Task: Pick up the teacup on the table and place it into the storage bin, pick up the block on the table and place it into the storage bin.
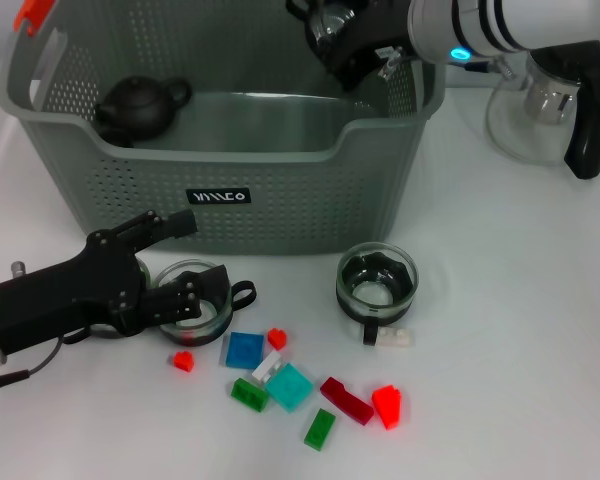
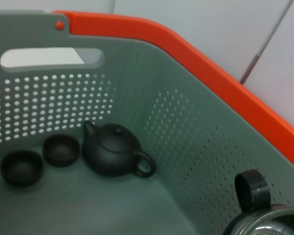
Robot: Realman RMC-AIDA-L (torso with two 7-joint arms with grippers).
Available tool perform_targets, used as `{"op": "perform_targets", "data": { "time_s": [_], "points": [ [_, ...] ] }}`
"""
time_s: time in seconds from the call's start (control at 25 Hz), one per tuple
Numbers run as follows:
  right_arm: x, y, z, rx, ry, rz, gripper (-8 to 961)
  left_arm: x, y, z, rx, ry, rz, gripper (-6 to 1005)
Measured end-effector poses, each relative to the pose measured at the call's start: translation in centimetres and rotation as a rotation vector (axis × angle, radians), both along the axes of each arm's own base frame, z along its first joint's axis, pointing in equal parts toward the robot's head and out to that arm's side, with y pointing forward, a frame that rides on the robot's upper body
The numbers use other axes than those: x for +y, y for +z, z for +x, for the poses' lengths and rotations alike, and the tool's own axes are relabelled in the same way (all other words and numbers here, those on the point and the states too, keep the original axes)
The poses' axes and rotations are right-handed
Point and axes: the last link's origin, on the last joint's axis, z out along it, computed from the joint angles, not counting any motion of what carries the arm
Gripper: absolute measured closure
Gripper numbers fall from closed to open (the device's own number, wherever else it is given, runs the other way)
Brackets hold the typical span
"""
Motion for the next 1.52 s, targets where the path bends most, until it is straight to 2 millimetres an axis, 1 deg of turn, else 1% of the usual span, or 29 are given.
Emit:
{"op": "perform_targets", "data": {
  "time_s": [0.16,0.52,0.96,1.16,1.4,1.52],
  "points": [
    [0.1,-0.4,0.2,-0.014,-0.002,-0.001,891,0.0,0.0,0.0,-0.001,0.000,0.000,66],
    [0.1,-0.6,0.0,-0.025,0.005,-0.011,889,0.1,0.1,0.0,0.000,0.000,0.004,67],
    [-0.5,-1.2,0.0,-0.055,0.014,-0.049,888,0.1,0.1,-0.1,-0.002,0.005,0.009,67],
    [-0.6,-1.1,-0.2,-0.057,0.020,-0.060,840,0.1,0.1,-0.1,-0.002,0.006,0.008,68],
    [-0.7,-0.9,-0.3,-0.059,0.026,-0.062,674,0.0,0.1,-0.1,-0.002,0.008,0.008,68],
    [-0.6,-0.5,-0.6,-0.049,0.037,-0.048,554,0.0,0.2,-0.2,0.000,0.010,0.009,68]
  ]
}}
